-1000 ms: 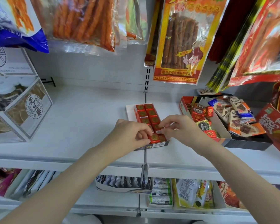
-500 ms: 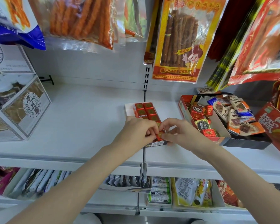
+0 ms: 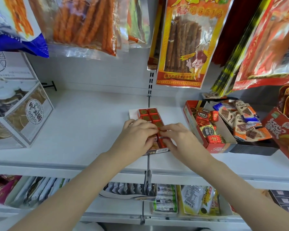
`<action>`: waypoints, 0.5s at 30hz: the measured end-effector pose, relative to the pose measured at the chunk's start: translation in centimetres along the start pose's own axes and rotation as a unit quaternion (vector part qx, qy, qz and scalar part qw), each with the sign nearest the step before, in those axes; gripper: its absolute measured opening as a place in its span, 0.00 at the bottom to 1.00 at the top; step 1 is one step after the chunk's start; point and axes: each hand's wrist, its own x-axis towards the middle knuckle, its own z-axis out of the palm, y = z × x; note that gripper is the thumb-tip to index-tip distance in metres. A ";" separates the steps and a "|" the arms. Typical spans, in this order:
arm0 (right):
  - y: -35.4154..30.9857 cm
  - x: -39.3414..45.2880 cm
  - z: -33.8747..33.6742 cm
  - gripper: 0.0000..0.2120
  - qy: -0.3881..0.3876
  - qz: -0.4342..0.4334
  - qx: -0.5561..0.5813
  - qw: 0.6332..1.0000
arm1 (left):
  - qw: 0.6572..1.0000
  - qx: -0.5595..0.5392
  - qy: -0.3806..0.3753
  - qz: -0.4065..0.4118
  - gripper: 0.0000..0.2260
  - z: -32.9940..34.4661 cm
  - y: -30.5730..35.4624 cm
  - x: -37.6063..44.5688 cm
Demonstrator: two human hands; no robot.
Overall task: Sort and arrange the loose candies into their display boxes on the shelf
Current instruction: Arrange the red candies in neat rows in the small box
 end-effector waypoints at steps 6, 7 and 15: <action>-0.6 -2.0 0.4 0.28 -0.043 0.030 0.025 0.998 | 1.000 -0.002 -0.016 0.026 0.19 -0.1 -0.5 -0.4; -0.7 -2.1 0.4 0.31 -0.042 0.033 0.027 0.998 | 0.999 -0.010 -0.017 0.027 0.18 0.0 -0.6 -0.4; -0.6 -1.2 0.3 0.16 0.004 0.057 0.081 0.995 | 0.997 -0.040 -0.025 -0.068 0.18 -1.7 -1.8 -0.1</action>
